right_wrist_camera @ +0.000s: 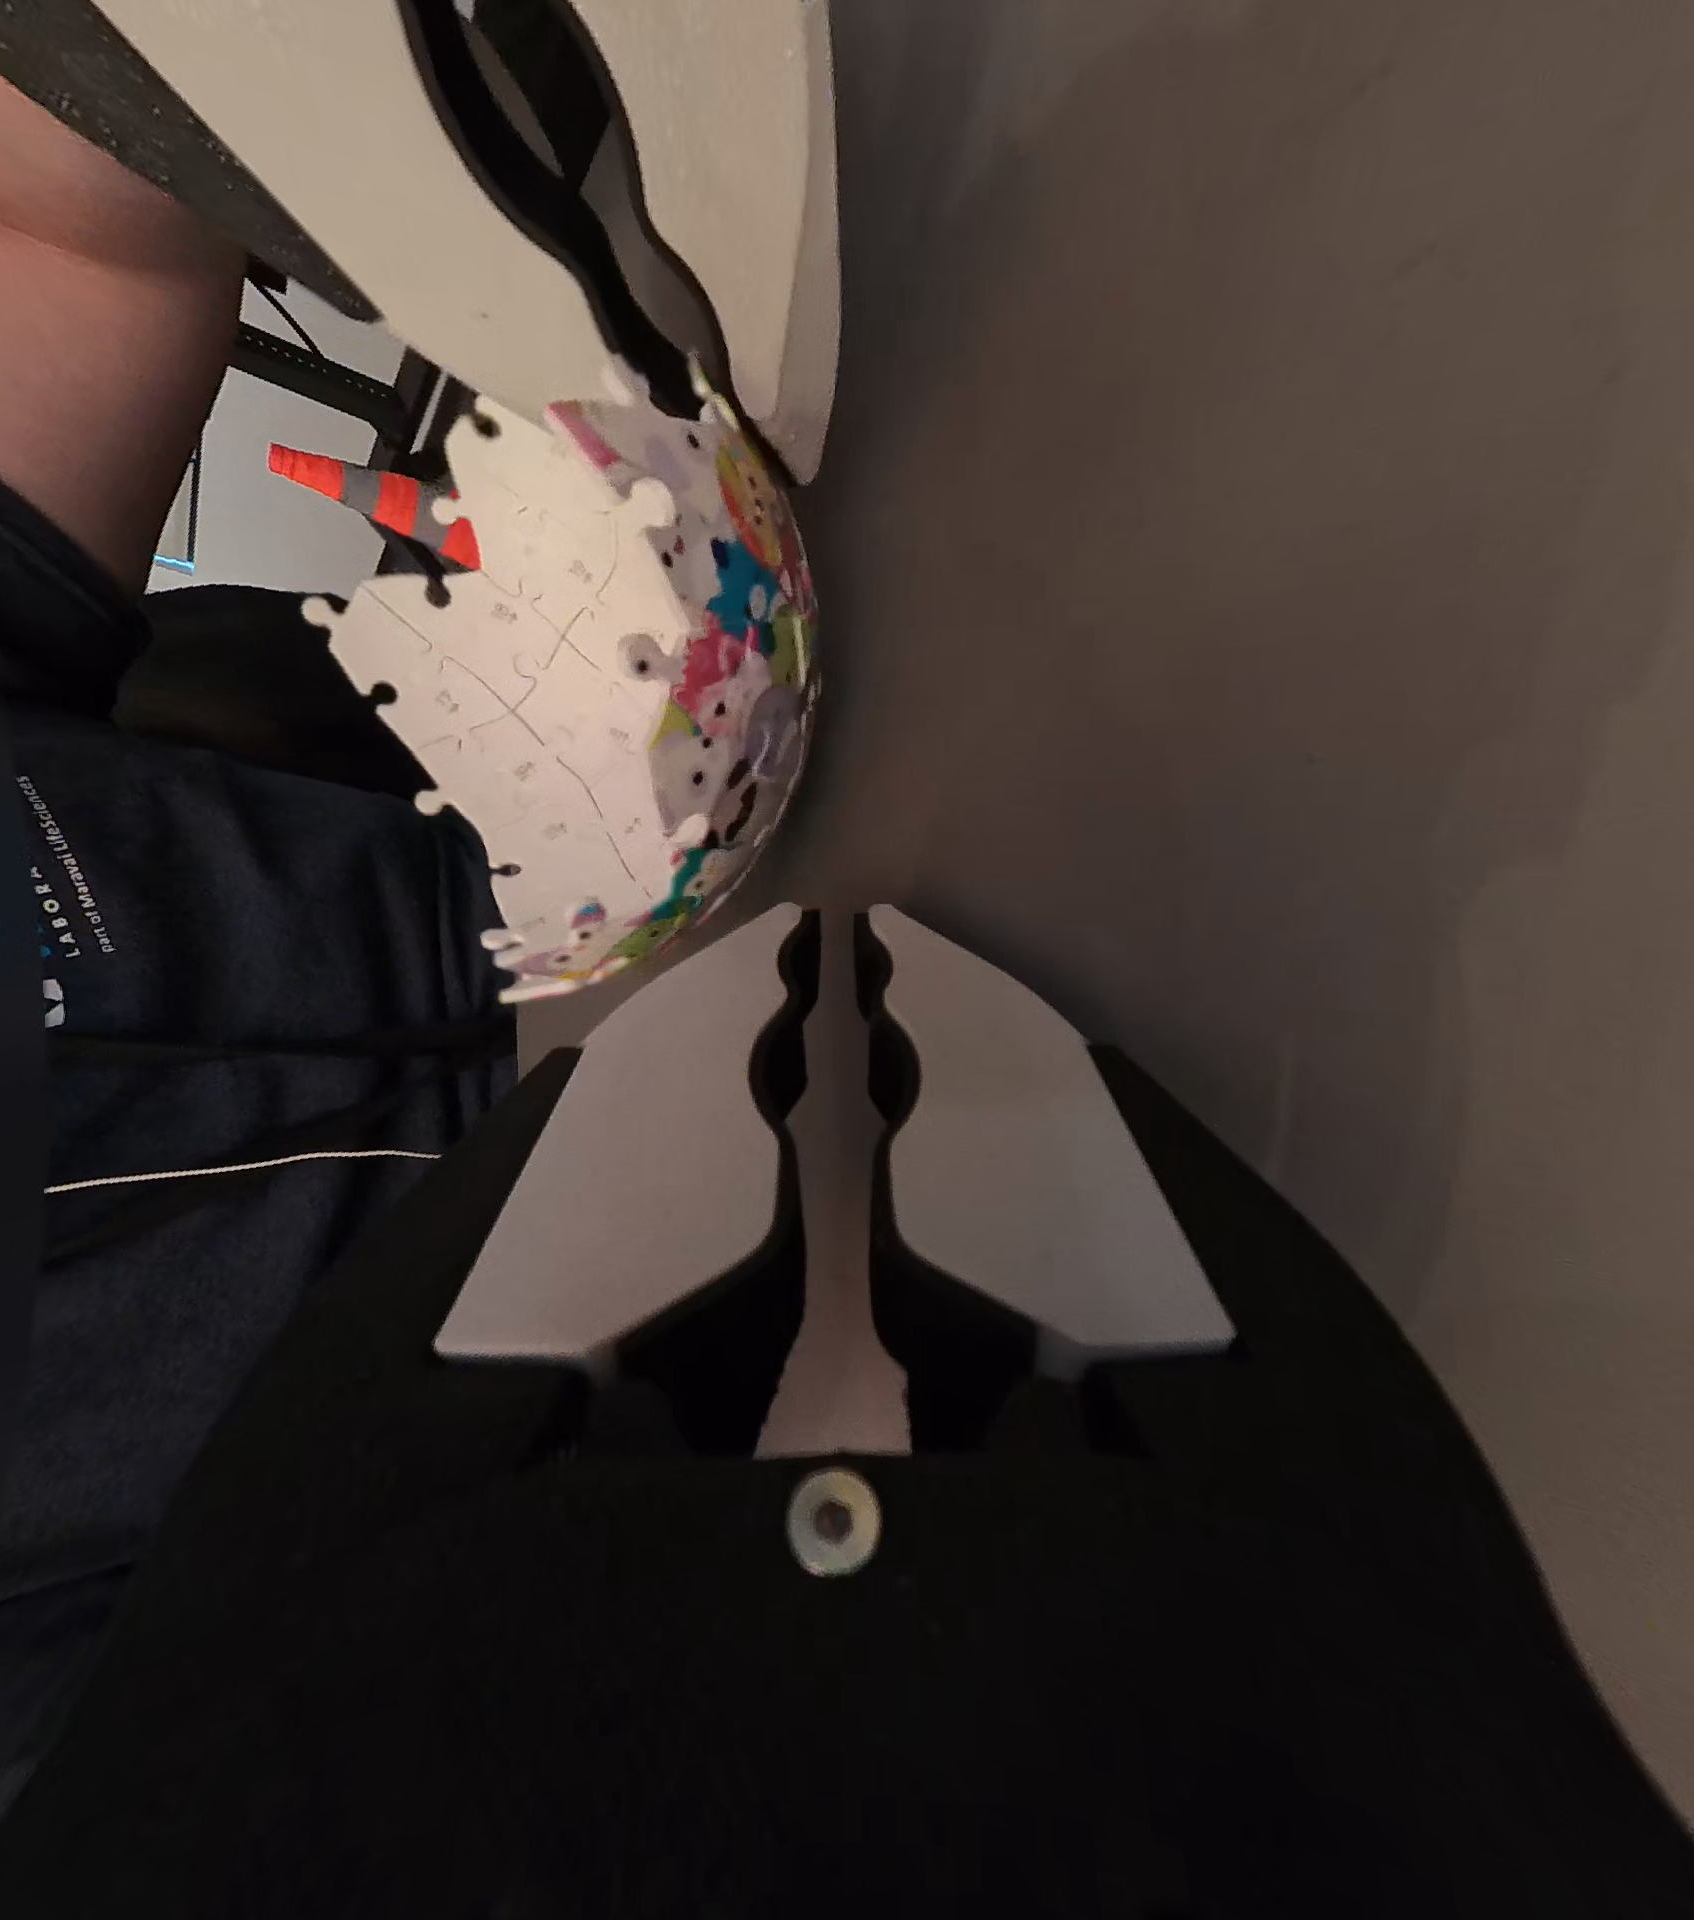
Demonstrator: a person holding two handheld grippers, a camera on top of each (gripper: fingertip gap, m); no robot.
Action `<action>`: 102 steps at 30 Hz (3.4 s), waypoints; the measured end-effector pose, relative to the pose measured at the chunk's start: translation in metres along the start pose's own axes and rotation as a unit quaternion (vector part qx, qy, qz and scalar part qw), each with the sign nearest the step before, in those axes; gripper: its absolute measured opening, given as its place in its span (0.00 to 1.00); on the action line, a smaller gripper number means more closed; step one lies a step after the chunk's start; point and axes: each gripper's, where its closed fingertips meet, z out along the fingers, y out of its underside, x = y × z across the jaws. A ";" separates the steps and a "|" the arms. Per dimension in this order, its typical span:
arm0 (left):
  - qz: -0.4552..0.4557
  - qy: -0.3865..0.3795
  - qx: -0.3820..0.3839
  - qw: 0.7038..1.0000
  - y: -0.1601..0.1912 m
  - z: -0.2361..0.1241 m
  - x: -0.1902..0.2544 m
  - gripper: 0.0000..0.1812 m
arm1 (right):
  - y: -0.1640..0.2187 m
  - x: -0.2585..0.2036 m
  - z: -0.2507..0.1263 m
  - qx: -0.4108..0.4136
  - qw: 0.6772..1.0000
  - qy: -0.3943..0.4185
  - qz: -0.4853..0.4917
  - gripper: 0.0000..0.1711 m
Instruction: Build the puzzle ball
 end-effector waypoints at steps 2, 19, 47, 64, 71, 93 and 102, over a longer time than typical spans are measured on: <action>-0.006 0.000 -0.002 1.000 0.000 0.001 -0.001 0.02 | 0.000 0.000 0.000 0.000 1.000 0.000 0.000 0.04; -0.028 0.003 0.017 0.999 -0.005 0.001 0.000 0.01 | 0.001 -0.001 0.000 0.000 1.000 -0.006 0.005 0.04; -0.006 -0.111 0.170 0.979 -0.021 -0.020 0.061 0.00 | 0.010 -0.001 -0.003 -0.019 0.999 -0.008 0.028 0.04; -0.013 -0.140 0.083 0.987 -0.037 0.033 0.045 0.00 | 0.012 -0.013 0.007 -0.030 0.998 -0.039 0.034 0.04; -0.022 -0.141 0.108 0.984 -0.042 0.032 0.043 0.00 | 0.010 -0.014 0.007 -0.022 0.998 -0.044 0.039 0.03; -0.025 -0.140 0.119 0.983 -0.044 0.033 0.043 0.00 | 0.005 -0.020 0.009 -0.015 0.998 -0.054 0.021 0.03; -0.027 -0.139 0.124 0.982 -0.046 0.032 0.043 0.00 | 0.004 -0.022 0.008 -0.011 0.998 -0.058 0.021 0.03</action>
